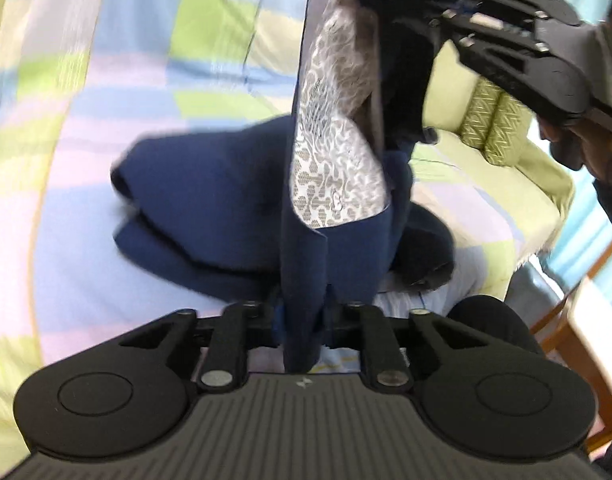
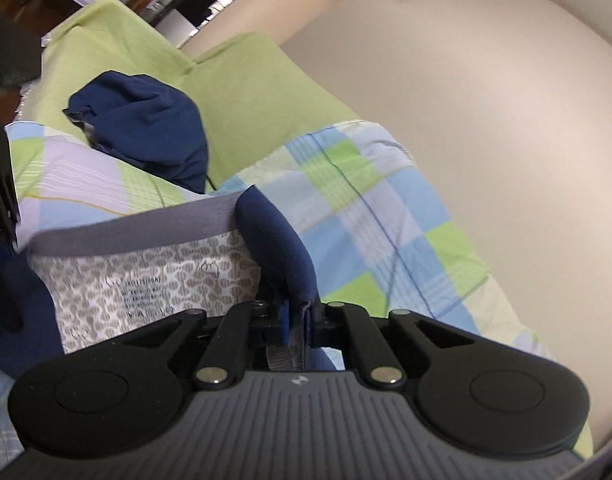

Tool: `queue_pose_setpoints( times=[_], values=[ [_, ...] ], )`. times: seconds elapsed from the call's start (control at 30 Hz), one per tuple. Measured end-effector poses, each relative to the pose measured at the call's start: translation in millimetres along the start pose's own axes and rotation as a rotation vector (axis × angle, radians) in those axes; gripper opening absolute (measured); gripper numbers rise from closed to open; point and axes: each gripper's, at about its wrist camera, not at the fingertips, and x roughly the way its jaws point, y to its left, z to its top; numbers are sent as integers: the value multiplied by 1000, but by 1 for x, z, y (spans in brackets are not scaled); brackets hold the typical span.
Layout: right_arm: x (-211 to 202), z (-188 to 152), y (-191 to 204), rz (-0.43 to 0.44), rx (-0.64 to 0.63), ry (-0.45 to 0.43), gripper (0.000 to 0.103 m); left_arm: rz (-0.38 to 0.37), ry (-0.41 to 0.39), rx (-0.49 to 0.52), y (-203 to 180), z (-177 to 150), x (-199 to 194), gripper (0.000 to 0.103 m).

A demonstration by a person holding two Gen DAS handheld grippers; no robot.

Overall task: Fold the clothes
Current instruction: 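Grasp the shirt collar edges with both grippers and lift it up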

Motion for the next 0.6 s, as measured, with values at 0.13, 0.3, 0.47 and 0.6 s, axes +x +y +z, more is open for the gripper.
queue_pose_setpoints(
  times=[0.13, 0.3, 0.47, 0.6],
  values=[
    [-16, 10, -11, -71, -2, -9, 3, 92, -133, 128, -3, 40, -36, 1],
    [-50, 32, -40, -196, 1, -43, 3, 226, -345, 273, -19, 103, -97, 1],
    [-116, 69, -74, -348, 60, -135, 3, 352, -583, 379, -55, 152, -196, 1],
    [-175, 105, -91, -456, 85, -239, 3, 398, -711, 447, -91, 161, -246, 1]
  ],
)
